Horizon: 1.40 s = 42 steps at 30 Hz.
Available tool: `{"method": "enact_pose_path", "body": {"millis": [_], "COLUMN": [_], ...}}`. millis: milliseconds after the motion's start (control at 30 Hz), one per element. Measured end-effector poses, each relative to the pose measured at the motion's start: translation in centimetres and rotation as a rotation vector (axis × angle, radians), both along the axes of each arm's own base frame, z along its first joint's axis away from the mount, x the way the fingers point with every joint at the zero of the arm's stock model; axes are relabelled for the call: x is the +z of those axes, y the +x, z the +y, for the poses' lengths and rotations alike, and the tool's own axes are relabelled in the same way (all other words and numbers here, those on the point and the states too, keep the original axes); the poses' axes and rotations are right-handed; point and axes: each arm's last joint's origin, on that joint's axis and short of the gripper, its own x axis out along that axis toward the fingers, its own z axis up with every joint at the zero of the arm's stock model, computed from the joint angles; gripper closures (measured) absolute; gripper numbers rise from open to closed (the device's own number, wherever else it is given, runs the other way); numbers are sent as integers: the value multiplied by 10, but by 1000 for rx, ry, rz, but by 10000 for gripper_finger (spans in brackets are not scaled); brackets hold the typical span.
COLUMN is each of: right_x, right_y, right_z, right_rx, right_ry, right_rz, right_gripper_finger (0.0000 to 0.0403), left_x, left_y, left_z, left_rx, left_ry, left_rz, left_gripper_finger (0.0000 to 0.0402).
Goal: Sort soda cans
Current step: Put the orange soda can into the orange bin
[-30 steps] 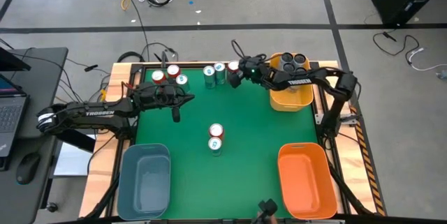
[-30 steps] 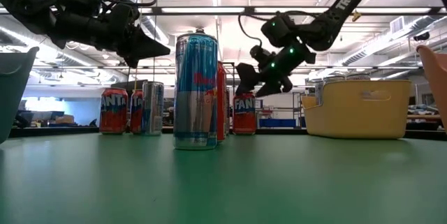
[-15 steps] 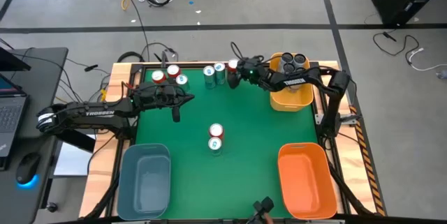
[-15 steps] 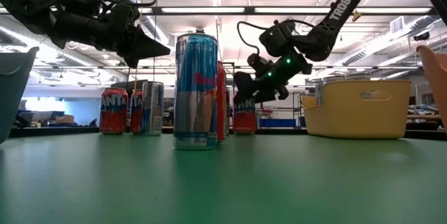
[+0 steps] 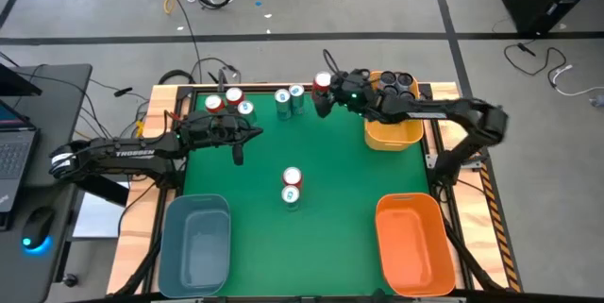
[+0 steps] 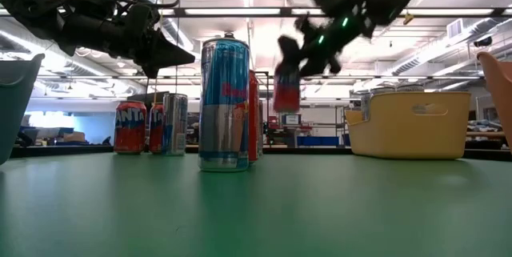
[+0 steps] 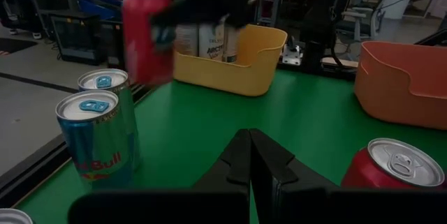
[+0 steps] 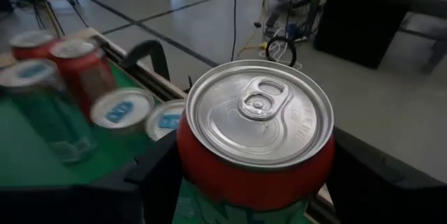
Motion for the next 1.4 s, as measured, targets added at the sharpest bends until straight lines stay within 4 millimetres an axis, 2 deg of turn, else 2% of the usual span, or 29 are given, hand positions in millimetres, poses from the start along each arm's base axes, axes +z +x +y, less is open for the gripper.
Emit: {"method": "enact_pose_path", "body": {"millis": [167,233,367,500,700,933,1400], "right_x": [54,65,76,73,58,47,46], "right_y": [-30,-43,-69,-86,-95,-107,-143], "right_z": [49,71,112,147,188,223,287], "right_rx": [-27,-63,-127,-130,-70,69,327], "right_ry": [-8,11,40,93,212,392,617], "right_rz": [-64,-68,-63,-55,-36,24,45], "right_gripper_finger": [123,123,123,123,123,123,123], "left_x": [0,1,1,1,1,1,1], "left_y": [0,0,0,0,0,0,0], "left_z": [0,0,0,0,0,0,0], "left_rx": [0,0,0,0,0,2,6], "left_ry": [2,3,3,2,-9,-25,-51], "left_rz": [-4,-7,-8,-9,-11,-15,-22], "left_gripper_finger": [400,400,400,400,400,400,400]}}
